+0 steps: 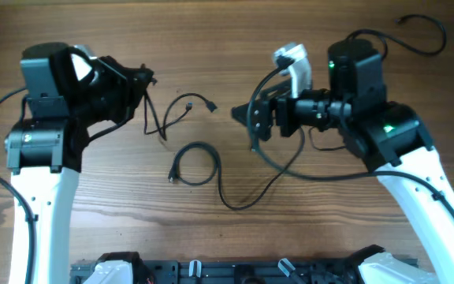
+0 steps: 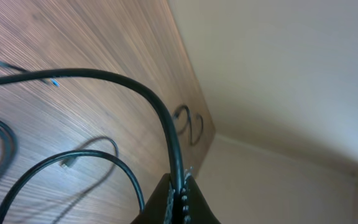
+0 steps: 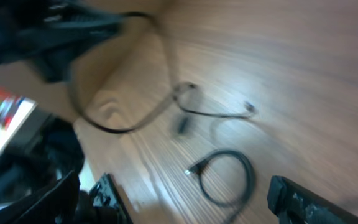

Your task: Untangle cables

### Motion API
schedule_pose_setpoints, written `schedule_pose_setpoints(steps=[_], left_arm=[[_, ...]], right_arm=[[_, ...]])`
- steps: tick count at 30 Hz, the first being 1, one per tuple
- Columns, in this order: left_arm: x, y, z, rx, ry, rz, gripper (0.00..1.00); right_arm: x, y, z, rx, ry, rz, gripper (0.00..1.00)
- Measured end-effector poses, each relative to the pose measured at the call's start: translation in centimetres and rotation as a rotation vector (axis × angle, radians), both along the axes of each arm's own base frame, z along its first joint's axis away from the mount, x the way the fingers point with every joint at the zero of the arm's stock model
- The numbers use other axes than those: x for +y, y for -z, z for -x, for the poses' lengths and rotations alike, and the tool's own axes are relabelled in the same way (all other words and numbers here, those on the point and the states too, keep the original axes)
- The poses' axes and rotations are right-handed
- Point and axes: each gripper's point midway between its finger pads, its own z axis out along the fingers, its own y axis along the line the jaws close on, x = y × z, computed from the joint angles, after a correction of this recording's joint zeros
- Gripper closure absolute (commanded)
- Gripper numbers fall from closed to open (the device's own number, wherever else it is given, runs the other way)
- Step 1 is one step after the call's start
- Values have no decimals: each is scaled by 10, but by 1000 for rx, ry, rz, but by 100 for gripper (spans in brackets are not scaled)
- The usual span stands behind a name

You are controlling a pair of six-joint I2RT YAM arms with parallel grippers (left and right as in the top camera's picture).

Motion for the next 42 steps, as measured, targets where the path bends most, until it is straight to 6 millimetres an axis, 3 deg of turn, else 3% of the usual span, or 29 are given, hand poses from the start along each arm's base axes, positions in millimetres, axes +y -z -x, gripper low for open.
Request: schedule_pose_setpoints(steps=[4, 10, 12, 15, 16, 19, 21, 23, 24, 26, 29, 31, 35, 40, 42], left_arm=[[-28, -3, 3, 35, 7, 64, 96], [-50, -4, 10, 89, 14, 126, 96], [-57, -3, 12, 93, 29, 127, 96], [-69, -3, 18, 98, 64, 128, 96], [-73, -3, 20, 98, 75, 128, 96], [-75, -3, 21, 101, 80, 130, 96], [-75, -3, 21, 101, 80, 130, 93], [-75, -3, 20, 101, 75, 130, 91], [-74, -3, 19, 100, 70, 128, 85], [-73, -3, 19, 100, 65, 126, 60], [-71, -1, 19, 105, 55, 113, 14], [-70, 0, 19, 86, 72, 85, 0], [-68, 10, 26, 72, 132, -2, 0], [-65, 21, 34, 70, 191, -86, 0], [-63, 26, 37, 72, 208, -122, 0]], right_arm=[[47, -15, 37, -171, -227, -25, 2], [82, -23, 57, -378, -305, 12, 5], [85, -21, 57, -396, -291, 37, 19], [86, -11, 51, -380, -267, 73, 27], [87, 0, 47, -353, -260, 101, 40], [89, 25, 35, -298, -228, 162, 63], [89, 31, 31, -286, -217, 178, 90], [88, 31, 29, -279, -192, 182, 96], [87, 32, 25, -274, -168, 191, 96], [82, 31, 10, -255, -55, 202, 96], [66, 23, -14, -239, 151, 211, 96], [44, 11, -29, -243, 327, 217, 96], [-24, -25, -56, -306, 754, 221, 96], [-95, -25, -82, -300, 1030, 281, 96], [-143, -28, -98, -291, 1172, 301, 96]])
